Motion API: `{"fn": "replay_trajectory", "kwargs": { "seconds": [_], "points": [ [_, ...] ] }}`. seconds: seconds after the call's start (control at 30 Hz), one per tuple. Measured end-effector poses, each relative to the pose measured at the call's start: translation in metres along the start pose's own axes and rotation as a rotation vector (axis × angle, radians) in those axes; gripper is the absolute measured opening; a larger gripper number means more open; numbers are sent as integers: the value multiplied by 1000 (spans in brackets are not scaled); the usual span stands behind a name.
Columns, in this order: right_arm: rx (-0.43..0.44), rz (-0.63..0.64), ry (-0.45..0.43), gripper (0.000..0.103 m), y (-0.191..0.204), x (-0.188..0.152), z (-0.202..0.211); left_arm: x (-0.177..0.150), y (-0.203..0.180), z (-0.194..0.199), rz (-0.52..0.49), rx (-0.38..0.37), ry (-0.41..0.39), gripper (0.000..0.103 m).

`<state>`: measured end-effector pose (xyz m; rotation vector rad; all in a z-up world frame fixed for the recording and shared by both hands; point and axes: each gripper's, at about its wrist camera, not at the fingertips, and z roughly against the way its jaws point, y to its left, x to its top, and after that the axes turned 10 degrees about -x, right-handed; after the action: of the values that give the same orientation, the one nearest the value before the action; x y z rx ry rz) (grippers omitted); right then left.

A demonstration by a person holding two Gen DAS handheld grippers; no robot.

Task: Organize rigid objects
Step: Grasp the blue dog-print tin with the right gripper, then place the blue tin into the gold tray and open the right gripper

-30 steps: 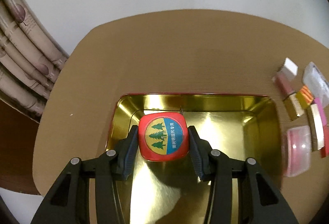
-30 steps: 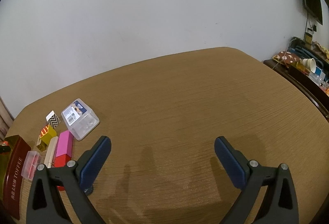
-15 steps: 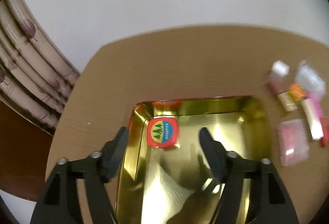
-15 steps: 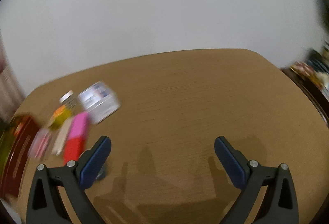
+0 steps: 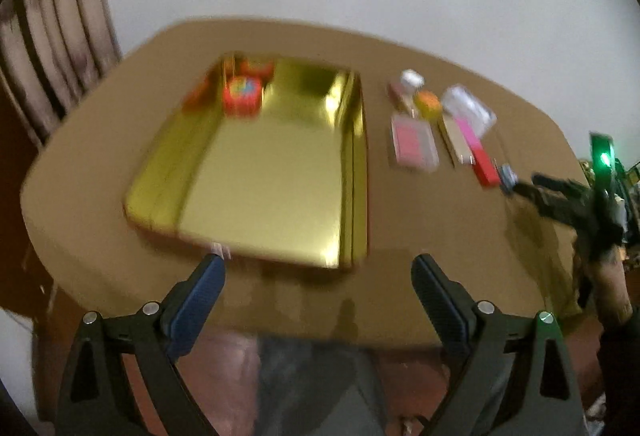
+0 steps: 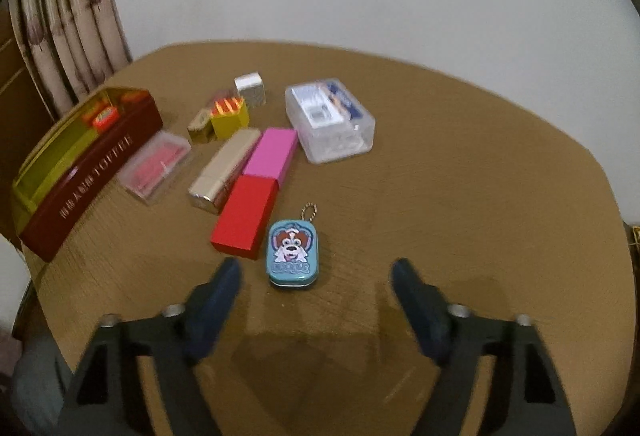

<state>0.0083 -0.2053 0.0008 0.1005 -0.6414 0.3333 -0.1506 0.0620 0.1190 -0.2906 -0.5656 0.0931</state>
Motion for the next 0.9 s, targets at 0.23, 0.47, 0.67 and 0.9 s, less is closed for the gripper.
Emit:
{"fn": "replay_trajectory", "kwargs": {
  "seconds": [0.23,0.47,0.67,0.9],
  "points": [
    [39,-8,45,68,-1,13,-17,-23,0,-17,104,-25,48,92],
    [18,15,97,31,6,17,-35,-31,-7,-30,86,-12,15,92],
    [44,-17,94,31,3,21,-15,-42,-13,-25,51,7,-13,92],
    [208,53,-42,31,74,82,51,-61,8,-13,68,44,-63,92]
  ]
}}
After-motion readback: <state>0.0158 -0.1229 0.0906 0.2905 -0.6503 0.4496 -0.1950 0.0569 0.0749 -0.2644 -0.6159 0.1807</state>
